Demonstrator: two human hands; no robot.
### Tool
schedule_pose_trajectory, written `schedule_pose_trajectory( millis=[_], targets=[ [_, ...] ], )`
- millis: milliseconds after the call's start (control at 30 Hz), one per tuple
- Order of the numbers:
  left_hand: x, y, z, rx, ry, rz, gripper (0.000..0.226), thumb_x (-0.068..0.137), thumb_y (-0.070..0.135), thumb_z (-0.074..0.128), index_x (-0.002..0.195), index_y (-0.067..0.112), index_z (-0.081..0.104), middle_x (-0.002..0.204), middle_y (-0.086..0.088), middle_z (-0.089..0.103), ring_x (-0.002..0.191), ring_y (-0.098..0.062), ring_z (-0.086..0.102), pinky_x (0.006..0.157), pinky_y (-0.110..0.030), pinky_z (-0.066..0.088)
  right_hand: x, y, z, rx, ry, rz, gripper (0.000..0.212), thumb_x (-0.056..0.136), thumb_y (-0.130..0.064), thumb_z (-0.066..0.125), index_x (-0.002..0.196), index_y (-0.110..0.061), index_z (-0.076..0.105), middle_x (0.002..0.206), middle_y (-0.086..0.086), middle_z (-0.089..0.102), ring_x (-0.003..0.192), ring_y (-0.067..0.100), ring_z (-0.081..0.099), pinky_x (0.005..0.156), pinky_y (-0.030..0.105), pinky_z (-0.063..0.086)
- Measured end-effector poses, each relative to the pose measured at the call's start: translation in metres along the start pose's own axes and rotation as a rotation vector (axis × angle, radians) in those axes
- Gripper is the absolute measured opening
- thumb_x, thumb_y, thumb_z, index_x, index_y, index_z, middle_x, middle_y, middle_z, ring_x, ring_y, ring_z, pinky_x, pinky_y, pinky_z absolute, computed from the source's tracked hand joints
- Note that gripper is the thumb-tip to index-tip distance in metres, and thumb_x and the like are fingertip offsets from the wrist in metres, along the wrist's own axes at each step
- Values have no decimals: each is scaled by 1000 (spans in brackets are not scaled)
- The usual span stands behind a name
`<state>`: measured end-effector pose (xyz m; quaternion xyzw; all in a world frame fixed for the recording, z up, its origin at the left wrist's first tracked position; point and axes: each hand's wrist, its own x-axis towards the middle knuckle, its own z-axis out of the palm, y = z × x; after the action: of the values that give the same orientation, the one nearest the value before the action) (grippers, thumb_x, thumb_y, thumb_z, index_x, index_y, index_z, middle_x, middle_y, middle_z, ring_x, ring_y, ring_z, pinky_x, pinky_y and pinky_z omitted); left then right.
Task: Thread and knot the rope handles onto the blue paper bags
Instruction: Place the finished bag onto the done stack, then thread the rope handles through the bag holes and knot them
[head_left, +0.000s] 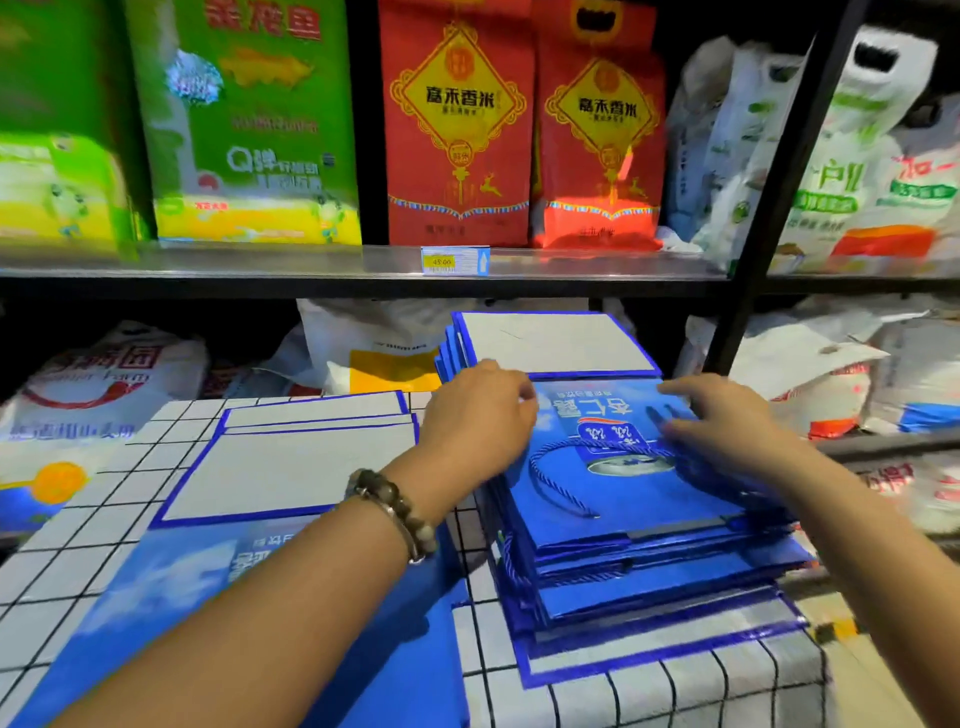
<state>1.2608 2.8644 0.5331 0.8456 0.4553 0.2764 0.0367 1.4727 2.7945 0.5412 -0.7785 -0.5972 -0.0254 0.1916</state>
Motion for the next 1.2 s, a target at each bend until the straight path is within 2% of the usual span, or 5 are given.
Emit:
schedule_pose_trajectory(
  millis=[133,233,600,933,1200],
  targets=[
    [22,2,33,114,-264,59,53,94,41,35,142,17,30,153,-11,19,140,-27,15,113,-44,14,11,-20,33,-82,-252,-98,28,90,-42,49,105,-20,56,124,14,54,114,28,49,90,33,36],
    [23,-13,59,155,-411,47,63,96,49,24,148,21,4,156,-8,-12,143,-25,-13,114,-46,-7,10,-16,58,-115,-391,-50,62,91,-55,34,138,-15,32,146,16,27,135,27,26,108,41,24],
    [28,-24,72,93,-648,-16,63,97,49,20,147,22,-8,152,-5,-26,140,-21,-22,113,-43,-11,4,-23,66,-244,-528,23,83,85,-69,21,147,-20,-1,155,10,-12,143,23,-8,115,49,2],
    [-51,-42,-72,100,-558,126,51,98,35,36,145,20,25,155,5,13,140,-12,18,104,-19,15,-52,-93,28,77,263,-397,40,86,-33,59,121,-14,58,137,7,47,125,27,43,101,40,34],
    [-190,-106,-92,284,-669,-100,71,74,69,7,135,39,27,150,17,18,136,-8,26,109,-26,28,-149,-162,72,209,-481,-724,81,64,-83,26,129,-40,47,146,-15,35,135,5,28,107,22,16]
  ],
)
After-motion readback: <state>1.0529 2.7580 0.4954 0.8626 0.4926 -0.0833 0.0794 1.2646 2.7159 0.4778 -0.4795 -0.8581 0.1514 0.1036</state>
